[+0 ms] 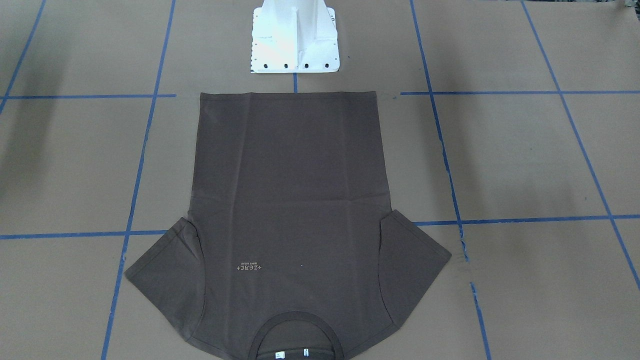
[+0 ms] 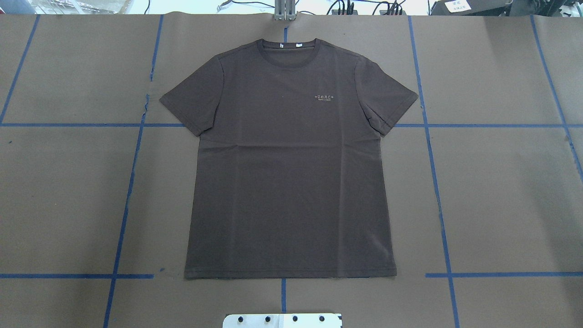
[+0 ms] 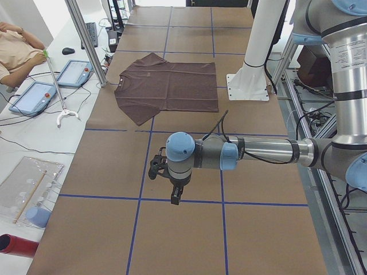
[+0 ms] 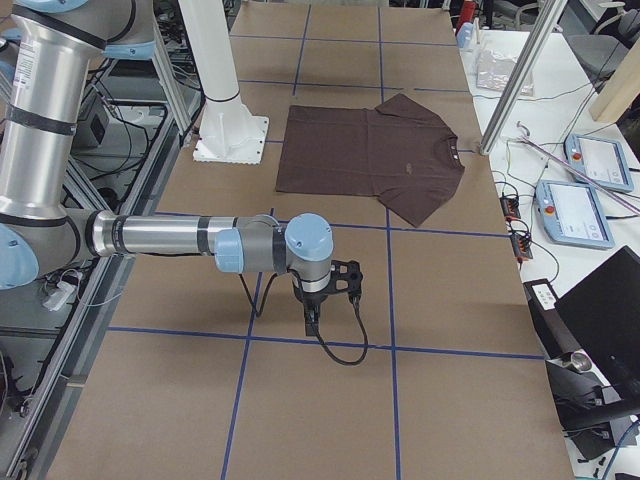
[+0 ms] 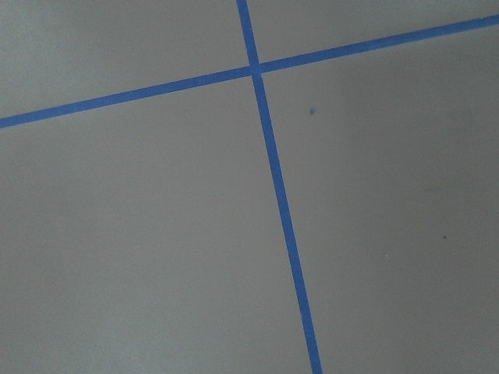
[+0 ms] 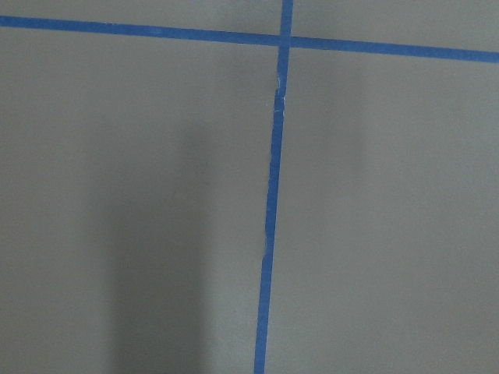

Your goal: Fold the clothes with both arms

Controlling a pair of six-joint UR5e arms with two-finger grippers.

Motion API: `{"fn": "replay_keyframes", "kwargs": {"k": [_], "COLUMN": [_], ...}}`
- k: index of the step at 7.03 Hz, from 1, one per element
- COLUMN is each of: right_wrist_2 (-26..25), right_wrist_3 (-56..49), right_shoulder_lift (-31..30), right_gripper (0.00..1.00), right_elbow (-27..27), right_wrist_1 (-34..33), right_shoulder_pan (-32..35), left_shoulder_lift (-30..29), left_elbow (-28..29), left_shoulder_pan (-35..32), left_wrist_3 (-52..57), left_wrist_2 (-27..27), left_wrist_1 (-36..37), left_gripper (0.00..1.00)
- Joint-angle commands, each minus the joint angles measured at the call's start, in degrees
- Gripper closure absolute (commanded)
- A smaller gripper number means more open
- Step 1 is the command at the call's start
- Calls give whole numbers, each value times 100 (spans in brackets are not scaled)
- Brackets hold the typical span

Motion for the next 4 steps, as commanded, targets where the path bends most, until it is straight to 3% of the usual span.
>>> {"fn": "replay_keyframes", "kwargs": {"k": [1,4], "right_wrist_2": [1,1], "right_wrist_3": [0,52], "right_shoulder_lift": [0,157], "right_gripper": [0,0], "right_elbow": [0,87], "right_wrist_1": [5,144], "right_shoulder_pan": [4,-5], "left_shoulder_lift": [-9,-87], "left_elbow": [-52,-139], "left_shoulder_pan": [17,18], "left_wrist_3": [20,-6], "left_wrist_2": [7,-10], "left_wrist_1": [-13,-144], "left_gripper": [0,0]}}
